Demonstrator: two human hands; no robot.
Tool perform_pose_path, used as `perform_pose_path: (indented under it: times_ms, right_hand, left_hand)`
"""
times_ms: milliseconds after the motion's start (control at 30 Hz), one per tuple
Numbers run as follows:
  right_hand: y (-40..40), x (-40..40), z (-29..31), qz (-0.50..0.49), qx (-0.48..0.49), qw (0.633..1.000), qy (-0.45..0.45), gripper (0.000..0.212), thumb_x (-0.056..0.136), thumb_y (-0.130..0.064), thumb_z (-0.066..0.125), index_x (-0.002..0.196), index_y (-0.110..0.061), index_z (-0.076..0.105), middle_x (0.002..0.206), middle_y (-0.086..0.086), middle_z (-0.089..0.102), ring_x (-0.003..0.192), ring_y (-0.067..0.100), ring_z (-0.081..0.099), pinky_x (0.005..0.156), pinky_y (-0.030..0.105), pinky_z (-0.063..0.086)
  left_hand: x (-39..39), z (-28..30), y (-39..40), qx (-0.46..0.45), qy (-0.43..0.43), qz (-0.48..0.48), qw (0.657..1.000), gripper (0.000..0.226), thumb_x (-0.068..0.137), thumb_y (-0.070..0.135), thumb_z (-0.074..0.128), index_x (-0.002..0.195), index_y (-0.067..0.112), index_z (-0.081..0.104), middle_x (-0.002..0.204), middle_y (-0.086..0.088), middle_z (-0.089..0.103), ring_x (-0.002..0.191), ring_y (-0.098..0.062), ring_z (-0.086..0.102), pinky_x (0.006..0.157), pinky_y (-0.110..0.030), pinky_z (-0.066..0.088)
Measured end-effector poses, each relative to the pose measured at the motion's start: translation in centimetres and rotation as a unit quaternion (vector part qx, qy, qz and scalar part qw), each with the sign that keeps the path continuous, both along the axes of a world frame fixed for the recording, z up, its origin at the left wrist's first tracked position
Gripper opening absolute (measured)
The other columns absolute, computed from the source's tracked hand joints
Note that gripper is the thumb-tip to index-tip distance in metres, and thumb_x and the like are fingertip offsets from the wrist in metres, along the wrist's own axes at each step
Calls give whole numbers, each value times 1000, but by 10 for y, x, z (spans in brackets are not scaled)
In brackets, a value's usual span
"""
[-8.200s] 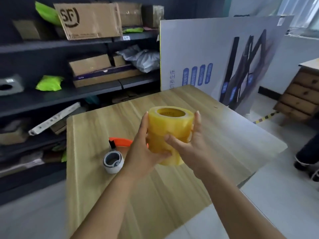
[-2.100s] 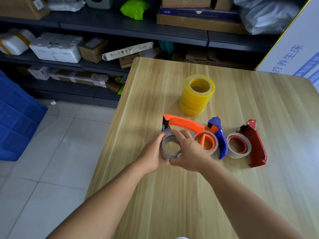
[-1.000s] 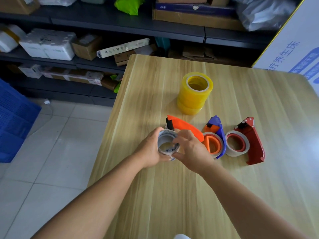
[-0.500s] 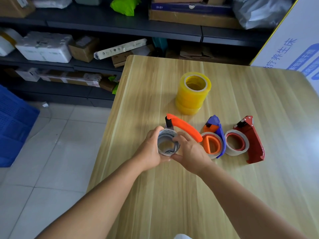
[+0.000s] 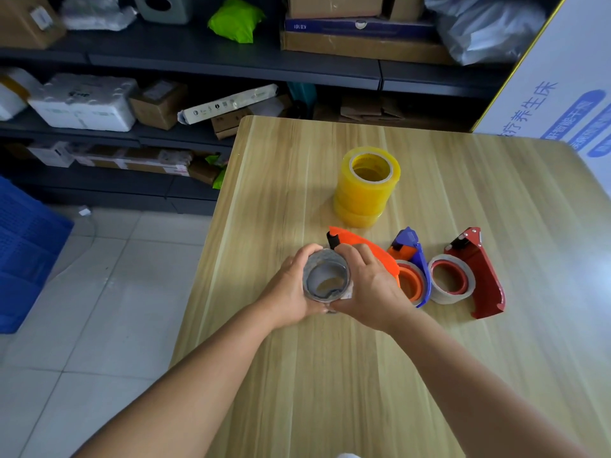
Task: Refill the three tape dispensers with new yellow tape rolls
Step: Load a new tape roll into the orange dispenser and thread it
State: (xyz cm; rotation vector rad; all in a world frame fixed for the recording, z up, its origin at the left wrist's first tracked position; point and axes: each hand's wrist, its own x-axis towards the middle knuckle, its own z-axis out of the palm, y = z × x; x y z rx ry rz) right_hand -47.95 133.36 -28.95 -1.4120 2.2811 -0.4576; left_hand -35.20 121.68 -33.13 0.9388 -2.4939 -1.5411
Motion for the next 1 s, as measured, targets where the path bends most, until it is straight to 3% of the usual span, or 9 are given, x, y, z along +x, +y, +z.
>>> perform_pose_path:
  times_ms: [100, 267, 367, 500, 667, 800, 900, 1000]
  right_hand:
    - [-1, -1, 2, -9, 9, 999, -36, 94, 69, -34, 83, 144, -28, 27, 137, -5, 36, 116, 18, 53, 84, 24, 44]
    - [-6, 5, 6, -19, 32, 998, -60, 90, 78, -28, 76, 147, -30, 18, 144, -2, 43, 113, 19, 59, 90, 31, 51]
    - [-8, 7, 7, -17, -1, 996, -89, 87, 77, -26, 77, 144, -33, 22, 142, -5, 43, 118, 16, 56, 91, 26, 48]
    - [-13, 9, 10, -3, -5, 996, -91, 88, 76, -28, 77, 143, -39, 22, 143, -9, 40, 122, 14, 52, 94, 32, 49]
    - [-31, 12, 21, 29, -26, 998, -46, 90, 81, -24, 73, 151, -29, 18, 152, -5, 29, 137, 17, 35, 100, 29, 43]
    - [-56, 18, 23, 44, -10, 997, -60, 91, 81, -17, 71, 152, -22, 15, 147, -1, 32, 124, 20, 47, 89, 25, 45]
    - [-75, 23, 18, 46, 12, 997, -58, 84, 82, -8, 65, 151, -17, 18, 149, 3, 25, 124, 25, 50, 97, 33, 47]
    - [-95, 25, 10, 66, 56, 995, -39, 81, 82, 0, 56, 150, -20, 17, 151, -1, 22, 112, 28, 59, 92, 41, 50]
  left_hand:
    - [2, -1, 0, 7, -3, -7, 1000, 102, 58, 28, 88, 132, 49, 22, 124, 9, 53, 111, -12, 56, 97, -38, 48]
    - [4, 2, -2, 5, 6, 14, 1000, 105, 49, 45, 87, 131, 51, 23, 129, 8, 51, 112, -12, 57, 96, -39, 49]
    - [9, 6, -6, -10, 15, 18, 1000, 103, 50, 44, 89, 129, 51, 23, 130, 11, 50, 111, -9, 57, 96, -38, 49]
    - [14, 12, -7, -52, 29, 30, 998, 102, 51, 40, 92, 129, 45, 26, 133, 11, 42, 118, -9, 49, 98, -30, 45]
    - [24, 24, -16, -121, 77, 82, 986, 99, 54, 31, 90, 136, 31, 34, 124, 12, 32, 124, -11, 37, 104, -28, 37]
    - [31, 29, -34, -111, 31, 101, 988, 101, 59, 36, 87, 141, 27, 30, 134, 8, 35, 127, -10, 37, 105, -28, 35]
    - [30, 28, -46, -137, -13, 142, 980, 100, 63, 34, 85, 143, 23, 28, 138, 5, 33, 126, -13, 40, 101, -29, 38]
    - [23, 24, -57, -170, -82, 161, 969, 98, 70, 30, 81, 146, 21, 21, 143, 3, 26, 127, -17, 42, 97, -32, 43]
